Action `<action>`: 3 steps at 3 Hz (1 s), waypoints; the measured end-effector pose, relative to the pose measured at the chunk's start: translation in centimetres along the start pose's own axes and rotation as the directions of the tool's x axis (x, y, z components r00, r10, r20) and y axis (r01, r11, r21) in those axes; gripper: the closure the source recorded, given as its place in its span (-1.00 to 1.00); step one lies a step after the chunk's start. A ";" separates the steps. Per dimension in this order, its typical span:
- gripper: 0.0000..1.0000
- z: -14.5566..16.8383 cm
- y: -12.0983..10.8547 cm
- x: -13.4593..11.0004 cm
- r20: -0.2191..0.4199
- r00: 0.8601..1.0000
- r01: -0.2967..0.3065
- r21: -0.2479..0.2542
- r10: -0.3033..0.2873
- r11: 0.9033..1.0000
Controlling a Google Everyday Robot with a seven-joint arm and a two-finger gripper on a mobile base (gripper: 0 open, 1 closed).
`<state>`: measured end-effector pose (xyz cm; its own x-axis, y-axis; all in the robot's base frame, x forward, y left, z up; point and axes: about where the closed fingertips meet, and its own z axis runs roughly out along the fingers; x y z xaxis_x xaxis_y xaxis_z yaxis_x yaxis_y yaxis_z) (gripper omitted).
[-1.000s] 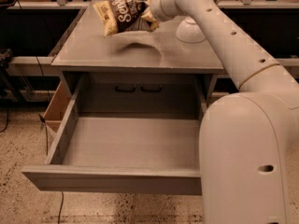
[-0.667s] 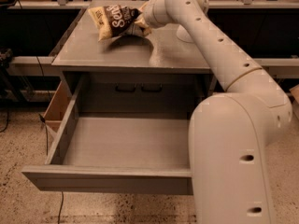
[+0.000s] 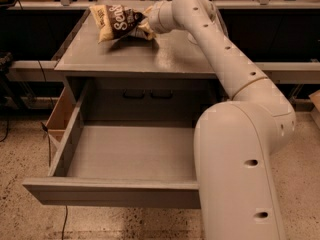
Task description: Pick brown chip bag from top drawer and place on counter
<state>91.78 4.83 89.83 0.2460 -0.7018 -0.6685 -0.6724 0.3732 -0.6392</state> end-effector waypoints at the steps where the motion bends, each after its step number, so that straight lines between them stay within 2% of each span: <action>1: -0.76 -0.4 0.1 -0.7 0.016 1.000 0.005 -0.009 -0.005 1.000; 2: -1.00 -1.6 0.1 -1.7 0.033 0.999 0.022 -0.018 -0.021 1.000; 3: -1.00 -6.2 0.9 -2.9 0.068 0.996 0.055 -0.068 -0.050 0.996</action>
Offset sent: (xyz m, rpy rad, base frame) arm -0.0330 -0.0067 0.0375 -0.0014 -0.0329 0.0629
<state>86.14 3.41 93.57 0.3261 -0.6771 -0.6598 -0.7038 0.2921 -0.6476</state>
